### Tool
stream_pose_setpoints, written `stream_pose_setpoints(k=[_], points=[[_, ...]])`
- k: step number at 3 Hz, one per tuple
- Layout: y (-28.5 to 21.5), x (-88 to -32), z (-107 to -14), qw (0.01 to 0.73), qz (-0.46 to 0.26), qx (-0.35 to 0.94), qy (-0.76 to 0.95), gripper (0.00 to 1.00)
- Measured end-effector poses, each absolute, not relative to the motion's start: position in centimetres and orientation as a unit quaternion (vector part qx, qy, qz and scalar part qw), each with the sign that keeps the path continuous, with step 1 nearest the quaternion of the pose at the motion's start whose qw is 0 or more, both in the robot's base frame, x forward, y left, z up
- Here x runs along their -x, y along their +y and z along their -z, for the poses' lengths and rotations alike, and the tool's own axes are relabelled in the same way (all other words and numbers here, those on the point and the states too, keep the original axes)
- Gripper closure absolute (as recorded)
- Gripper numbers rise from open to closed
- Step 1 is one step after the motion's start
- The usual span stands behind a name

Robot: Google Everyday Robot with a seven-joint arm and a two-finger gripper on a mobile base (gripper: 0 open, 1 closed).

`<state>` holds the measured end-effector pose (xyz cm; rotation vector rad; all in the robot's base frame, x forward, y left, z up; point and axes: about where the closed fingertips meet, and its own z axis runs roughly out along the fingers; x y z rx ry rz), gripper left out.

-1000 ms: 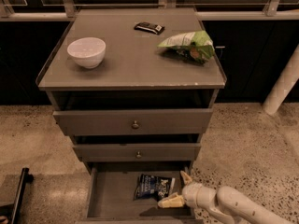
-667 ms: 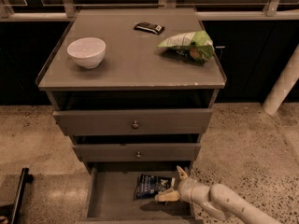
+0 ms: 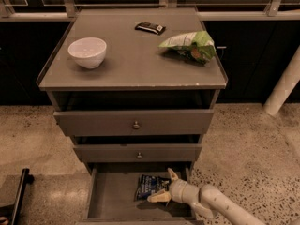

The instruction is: Pick blue chip bag from bottom drawer and place on counter

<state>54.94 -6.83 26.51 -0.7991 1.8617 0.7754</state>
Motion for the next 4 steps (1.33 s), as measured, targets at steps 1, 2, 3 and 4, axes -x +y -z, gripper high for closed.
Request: stream_pose_setpoints(k=[1,2,3,4], points=[[-2.5,-53.5,-24.0,0.445,-0.354,0.329,0.754,0.0],[0.5,-52.2,-21.6,0.417,-0.363,0.352,0.755,0.0],[1.5,-51.9,-18.8,0.387,-0.336,0.388,0.766,0.0],[0.4,-53.7,-16.8,0.374,-0.281,0.417,0.779,0.0]])
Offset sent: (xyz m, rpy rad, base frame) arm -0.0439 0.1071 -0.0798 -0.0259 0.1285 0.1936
